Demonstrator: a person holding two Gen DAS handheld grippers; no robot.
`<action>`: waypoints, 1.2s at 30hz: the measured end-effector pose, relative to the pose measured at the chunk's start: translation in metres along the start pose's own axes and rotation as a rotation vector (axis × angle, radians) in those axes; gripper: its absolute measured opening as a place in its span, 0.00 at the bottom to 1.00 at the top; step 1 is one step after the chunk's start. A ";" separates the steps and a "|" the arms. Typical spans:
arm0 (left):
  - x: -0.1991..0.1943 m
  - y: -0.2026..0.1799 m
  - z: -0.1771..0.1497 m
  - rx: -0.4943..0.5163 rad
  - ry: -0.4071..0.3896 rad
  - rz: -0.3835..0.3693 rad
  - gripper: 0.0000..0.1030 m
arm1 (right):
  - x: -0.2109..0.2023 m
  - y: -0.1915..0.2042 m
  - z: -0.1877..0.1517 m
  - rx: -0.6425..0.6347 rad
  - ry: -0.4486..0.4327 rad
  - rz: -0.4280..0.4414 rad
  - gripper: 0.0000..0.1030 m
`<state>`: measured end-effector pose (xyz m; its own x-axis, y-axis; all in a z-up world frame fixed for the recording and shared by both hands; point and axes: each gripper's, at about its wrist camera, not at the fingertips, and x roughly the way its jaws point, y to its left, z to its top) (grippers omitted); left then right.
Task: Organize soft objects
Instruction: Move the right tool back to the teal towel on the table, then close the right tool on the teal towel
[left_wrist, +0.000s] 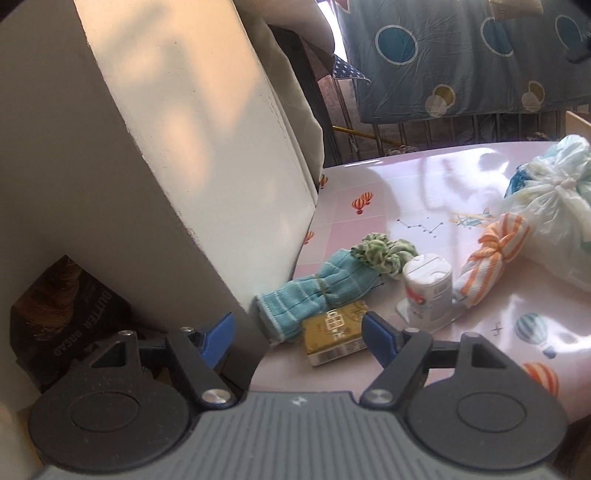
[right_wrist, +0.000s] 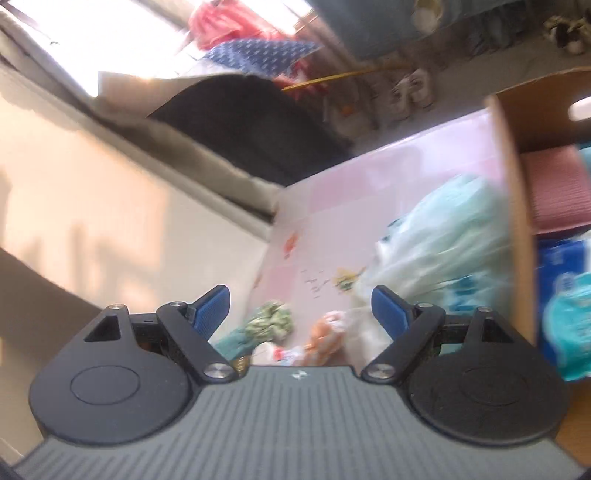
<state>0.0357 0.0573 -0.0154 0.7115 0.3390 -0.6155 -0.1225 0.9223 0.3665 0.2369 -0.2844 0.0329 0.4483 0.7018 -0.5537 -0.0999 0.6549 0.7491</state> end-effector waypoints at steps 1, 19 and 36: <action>0.004 0.003 -0.003 0.005 0.006 0.005 0.75 | 0.022 0.011 -0.003 0.001 0.041 0.037 0.82; 0.096 0.071 -0.007 -0.320 0.133 -0.151 0.39 | 0.320 0.145 -0.023 -0.323 0.441 0.035 0.55; 0.170 0.081 -0.003 -0.533 0.263 -0.320 0.43 | 0.395 0.119 -0.037 -0.402 0.562 -0.087 0.50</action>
<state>0.1447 0.1902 -0.0929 0.5859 0.0056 -0.8104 -0.3063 0.9273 -0.2150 0.3689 0.0809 -0.1098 -0.0469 0.6098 -0.7912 -0.4546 0.6922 0.5605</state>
